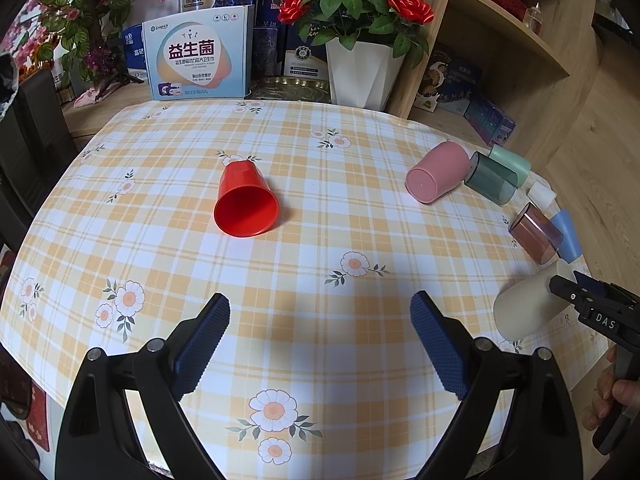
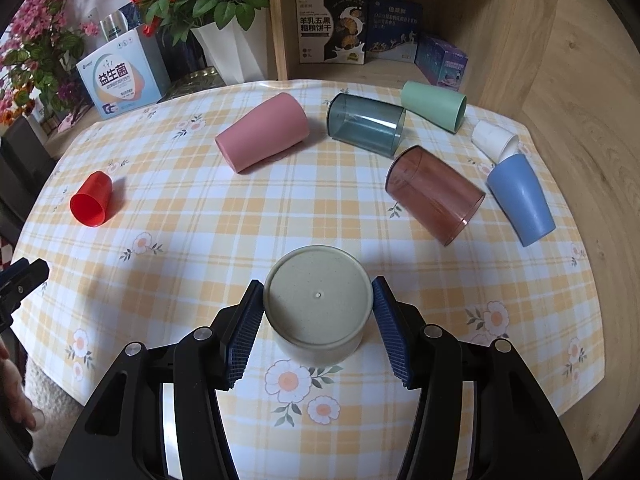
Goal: Flip cup upside down
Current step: 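Open the right gripper and pull it back from the beige cup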
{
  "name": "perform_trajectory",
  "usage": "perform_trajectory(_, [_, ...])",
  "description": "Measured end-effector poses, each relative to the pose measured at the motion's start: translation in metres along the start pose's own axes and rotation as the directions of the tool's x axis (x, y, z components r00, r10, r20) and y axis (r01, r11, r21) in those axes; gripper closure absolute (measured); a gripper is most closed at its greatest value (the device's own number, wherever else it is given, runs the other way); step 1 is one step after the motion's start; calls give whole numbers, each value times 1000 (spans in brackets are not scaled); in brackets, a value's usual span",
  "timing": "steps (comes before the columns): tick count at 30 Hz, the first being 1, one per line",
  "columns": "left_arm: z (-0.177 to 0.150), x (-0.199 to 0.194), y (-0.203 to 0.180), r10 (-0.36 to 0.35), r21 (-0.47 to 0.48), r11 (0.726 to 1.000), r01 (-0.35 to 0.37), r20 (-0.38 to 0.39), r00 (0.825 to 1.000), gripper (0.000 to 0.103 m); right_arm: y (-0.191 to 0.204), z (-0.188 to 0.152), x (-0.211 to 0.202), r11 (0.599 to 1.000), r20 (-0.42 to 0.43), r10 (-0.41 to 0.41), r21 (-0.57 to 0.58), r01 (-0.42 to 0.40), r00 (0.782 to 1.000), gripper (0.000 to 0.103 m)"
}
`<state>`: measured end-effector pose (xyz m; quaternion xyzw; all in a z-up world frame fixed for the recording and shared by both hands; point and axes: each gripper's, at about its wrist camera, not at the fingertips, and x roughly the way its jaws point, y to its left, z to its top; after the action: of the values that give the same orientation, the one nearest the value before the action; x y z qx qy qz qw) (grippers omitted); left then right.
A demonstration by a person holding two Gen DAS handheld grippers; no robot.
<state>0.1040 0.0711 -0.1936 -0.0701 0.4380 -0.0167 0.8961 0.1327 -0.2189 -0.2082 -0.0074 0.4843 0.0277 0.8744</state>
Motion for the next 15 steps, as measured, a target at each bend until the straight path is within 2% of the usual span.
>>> perform_trajectory(6, [1, -5, -1, 4, 5, 1000, -4, 9, 1000, 14, -1, 1, -2, 1000, 4, 15, 5, -15, 1000, 46])
perform_trajectory(9, [2, -8, -4, 3, 10, 1000, -4, 15, 1000, 14, -1, 0, -9, 1000, 30, 24, -7, -23, 999, 34])
perform_trajectory(12, [3, -12, -7, -3, 14, 1000, 3, 21, 1000, 12, -2, -1, -14, 1000, 45, 25, -8, -25, 999, 30])
perform_trajectory(15, [3, -16, -11, -4, 26, 1000, 3, 29, 1000, 12, -4, -2, -15, 1000, 46, 21, -1, -21, 999, 15])
